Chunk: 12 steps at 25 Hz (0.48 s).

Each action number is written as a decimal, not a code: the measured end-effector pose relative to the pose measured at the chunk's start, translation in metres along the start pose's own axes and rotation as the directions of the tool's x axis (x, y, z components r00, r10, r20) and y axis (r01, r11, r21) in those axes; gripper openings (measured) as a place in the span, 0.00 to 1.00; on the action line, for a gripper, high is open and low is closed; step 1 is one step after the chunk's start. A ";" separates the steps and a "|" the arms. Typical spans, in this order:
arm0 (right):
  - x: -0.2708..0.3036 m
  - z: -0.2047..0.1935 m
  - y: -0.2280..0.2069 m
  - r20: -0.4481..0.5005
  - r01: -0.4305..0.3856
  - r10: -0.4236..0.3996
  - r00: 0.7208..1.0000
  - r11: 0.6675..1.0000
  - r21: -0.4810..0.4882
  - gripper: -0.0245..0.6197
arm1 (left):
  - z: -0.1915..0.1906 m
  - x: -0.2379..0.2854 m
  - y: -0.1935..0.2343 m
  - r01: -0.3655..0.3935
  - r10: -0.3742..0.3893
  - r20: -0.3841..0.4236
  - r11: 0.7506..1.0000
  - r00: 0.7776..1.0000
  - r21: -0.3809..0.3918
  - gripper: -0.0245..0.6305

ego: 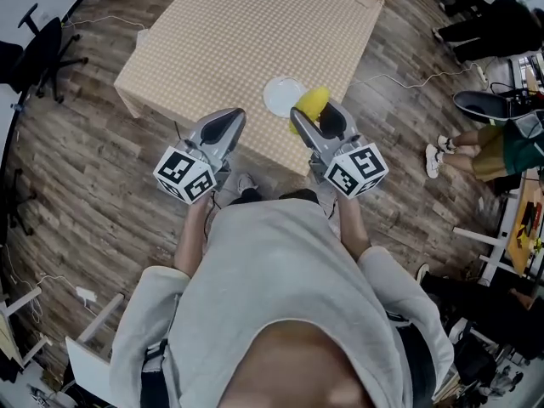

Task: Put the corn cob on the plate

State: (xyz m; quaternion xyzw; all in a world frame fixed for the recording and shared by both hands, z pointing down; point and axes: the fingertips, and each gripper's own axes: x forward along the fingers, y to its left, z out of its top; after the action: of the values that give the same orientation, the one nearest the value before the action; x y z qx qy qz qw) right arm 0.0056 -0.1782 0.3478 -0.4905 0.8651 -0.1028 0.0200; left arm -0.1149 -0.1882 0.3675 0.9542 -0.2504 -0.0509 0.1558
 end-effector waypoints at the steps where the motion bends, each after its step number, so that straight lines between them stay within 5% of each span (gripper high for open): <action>1: 0.004 0.000 -0.002 0.000 0.002 -0.002 1.000 1.000 0.002 0.41 | 0.000 0.002 0.003 0.002 -0.002 -0.003 1.000 1.000 -0.003 0.05; 12: 0.015 -0.004 -0.038 -0.010 -0.007 0.008 1.000 1.000 0.023 0.41 | -0.008 0.037 0.014 -0.010 0.010 -0.026 1.000 1.000 -0.012 0.05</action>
State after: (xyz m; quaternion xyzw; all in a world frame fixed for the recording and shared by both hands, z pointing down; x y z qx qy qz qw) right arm 0.0294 -0.2096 0.3600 -0.4865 0.8658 -0.1151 0.0216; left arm -0.0884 -0.2158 0.3786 0.9525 -0.2529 -0.0391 0.1650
